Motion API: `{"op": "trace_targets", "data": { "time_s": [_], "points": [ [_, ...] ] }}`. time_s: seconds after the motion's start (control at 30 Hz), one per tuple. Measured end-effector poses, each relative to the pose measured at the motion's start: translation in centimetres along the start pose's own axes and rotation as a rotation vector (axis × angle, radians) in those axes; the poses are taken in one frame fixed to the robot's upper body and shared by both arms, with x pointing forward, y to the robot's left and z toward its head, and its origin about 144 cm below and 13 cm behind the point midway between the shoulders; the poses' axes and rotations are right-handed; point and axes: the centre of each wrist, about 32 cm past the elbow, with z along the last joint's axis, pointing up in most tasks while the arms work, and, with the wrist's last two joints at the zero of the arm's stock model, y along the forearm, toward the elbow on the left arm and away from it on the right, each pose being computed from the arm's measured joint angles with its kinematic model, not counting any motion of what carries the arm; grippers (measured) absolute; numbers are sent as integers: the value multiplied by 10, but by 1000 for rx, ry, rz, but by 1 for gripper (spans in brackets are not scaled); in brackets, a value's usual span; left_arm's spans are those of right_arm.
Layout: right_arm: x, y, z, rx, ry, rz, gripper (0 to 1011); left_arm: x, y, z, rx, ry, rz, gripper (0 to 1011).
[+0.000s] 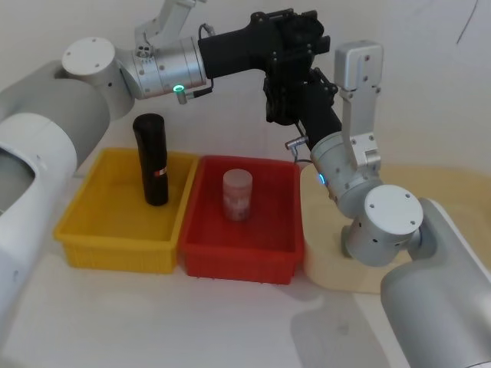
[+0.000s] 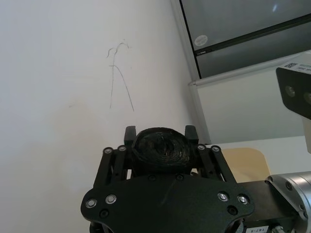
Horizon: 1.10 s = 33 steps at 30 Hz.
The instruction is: Pick up the garbage bag with the one hand and transfer it to the other hand.
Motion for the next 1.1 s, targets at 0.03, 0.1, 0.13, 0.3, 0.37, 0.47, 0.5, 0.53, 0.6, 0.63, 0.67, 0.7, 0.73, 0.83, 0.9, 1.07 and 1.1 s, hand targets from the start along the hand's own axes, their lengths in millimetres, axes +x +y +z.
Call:
{"op": "trace_targets", "data": {
  "time_s": [0.03,0.1,0.13,0.3,0.37,0.47,0.5,0.53,0.6,0.63,0.67,0.7,0.73,0.83,0.9,1.07,1.1],
  "points": [
    [0,0,0,0,0,0,503,0,0,0,0,0,0,612],
    [0,0,0,0,0,0,503,0,0,0,0,0,0,665],
    [0,0,0,0,0,0,503,0,0,0,0,0,0,684],
    [0,0,0,0,-1,-2,503,0,0,0,0,0,0,847],
    [1,0,0,0,-1,-5,503,0,0,0,0,0,0,881],
    [3,0,0,5,0,-22,503,0,0,0,0,0,0,962],
    [4,0,1,7,0,-33,503,0,0,0,0,0,0,1001],
    [4,0,1,7,0,-33,503,0,0,0,0,0,0,1001],
    [7,-1,1,8,-1,-53,503,0,0,0,0,0,0,1001],
    [10,-1,1,9,-1,-68,503,0,0,0,0,0,0,1001],
    [11,-2,1,9,-1,-73,503,0,0,0,0,0,0,1001],
    [13,-2,2,10,-2,-84,503,0,0,0,0,0,0,1002],
    [17,-2,2,10,-4,-101,503,0,0,0,0,0,0,1002],
    [23,-3,3,7,-6,-125,503,0,0,0,0,0,0,1002],
    [32,-5,3,2,-10,-153,503,0,0,0,0,0,0,1001],
    [50,-13,4,-9,-20,-195,503,0,0,0,0,0,0,1001],
    [57,-16,5,-11,-24,-208,503,0,0,0,0,0,0,1002]
  ]
}}
